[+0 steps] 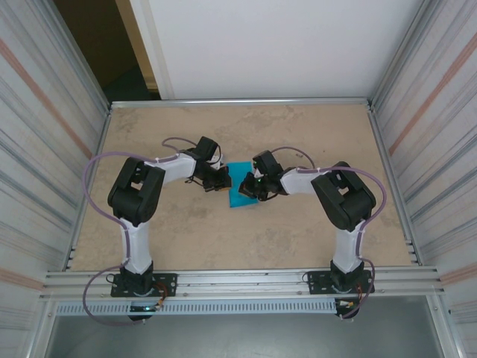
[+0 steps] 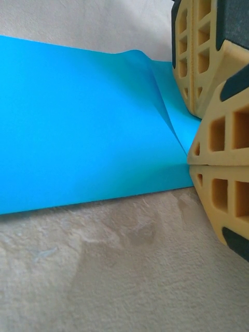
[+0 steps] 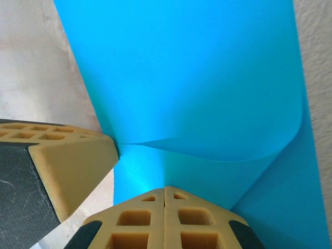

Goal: Fold a paper plane with a square sheet of paper (pick it up from the middle)
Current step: Fold the triangle a second time at the center of the table.

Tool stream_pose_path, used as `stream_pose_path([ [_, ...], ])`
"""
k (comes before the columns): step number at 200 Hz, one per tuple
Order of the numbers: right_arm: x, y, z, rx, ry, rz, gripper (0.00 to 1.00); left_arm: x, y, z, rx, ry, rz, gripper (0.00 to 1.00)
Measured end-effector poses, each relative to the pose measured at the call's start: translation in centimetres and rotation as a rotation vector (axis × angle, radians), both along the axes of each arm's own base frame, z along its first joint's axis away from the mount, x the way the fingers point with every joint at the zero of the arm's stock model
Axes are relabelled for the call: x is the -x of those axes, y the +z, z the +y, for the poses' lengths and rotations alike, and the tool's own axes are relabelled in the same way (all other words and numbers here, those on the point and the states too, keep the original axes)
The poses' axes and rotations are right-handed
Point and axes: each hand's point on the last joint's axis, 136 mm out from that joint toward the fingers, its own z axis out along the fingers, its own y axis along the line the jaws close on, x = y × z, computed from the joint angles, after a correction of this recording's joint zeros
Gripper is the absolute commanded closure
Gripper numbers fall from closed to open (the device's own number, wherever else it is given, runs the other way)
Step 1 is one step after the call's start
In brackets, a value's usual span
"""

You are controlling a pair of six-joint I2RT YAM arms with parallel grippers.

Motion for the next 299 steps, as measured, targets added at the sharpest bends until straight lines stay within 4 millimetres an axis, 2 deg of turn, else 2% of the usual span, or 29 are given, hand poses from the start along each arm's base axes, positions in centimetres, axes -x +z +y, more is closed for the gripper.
stream_pose_path([
  [17, 0.2, 0.0, -0.9, -0.008, -0.016, -0.013, 1.0, 0.0, 0.0, 0.0, -0.005, -0.008, -0.006, 1.0],
  [50, 0.3, 0.3, -4.1, 0.041, -0.084, -0.016, 1.0, 0.0, 0.0, 0.0, -0.005, -0.026, -0.018, 1.0],
  [70, -0.1, 1.3, -5.1, 0.087, -0.1, -0.038, 1.0, 0.0, 0.0, -0.1, -0.006, -0.031, -0.02, 1.0],
  [87, -0.6, 2.8, -3.8, 0.1, -0.06, -0.077, 1.0, 0.0, 0.0, -0.1, -0.008, -0.036, -0.022, 1.0],
  [113, -1.6, 5.1, 0.1, 0.067, 0.021, -0.145, 1.0, 0.0, 0.0, -0.1, -0.01, -0.038, -0.02, 1.0],
  [126, -1.6, 4.8, 1.2, 0.057, 0.041, -0.145, 1.0, 0.0, 0.0, -0.1, -0.01, -0.038, -0.019, 1.0],
  [137, -1.6, 3.9, 1.2, 0.064, 0.045, -0.127, 1.0, 0.0, 0.0, -0.1, -0.01, -0.038, -0.019, 1.0],
  [161, -1.8, 1.4, 0.3, 0.089, 0.032, -0.071, 1.0, 0.1, 0.0, -0.1, -0.011, -0.038, -0.018, 1.0],
  [184, -2.3, 0.3, -1.2, 0.101, 0.003, -0.044, 1.0, 0.0, 0.0, -0.1, -0.012, -0.038, -0.017, 1.0],
  [218, -3.1, 0.1, -3.3, 0.058, -0.037, -0.032, 1.0, 0.0, 0.0, -0.1, -0.011, -0.038, -0.018, 1.0],
  [267, -4.9, 0.7, -8.3, 0.096, -0.157, -0.032, 1.0, -0.1, 0.1, -0.2, -0.011, -0.044, -0.021, 1.0],
  [281, -4.7, 1.4, -8.3, 0.112, -0.149, -0.049, 1.0, -0.2, 0.1, -0.2, -0.012, -0.051, -0.024, 1.0],
  [299, -4.0, 2.6, -6.4, 0.107, -0.099, -0.071, 1.0, -0.4, 0.1, -0.3, -0.013, -0.061, -0.032, 1.0],
])
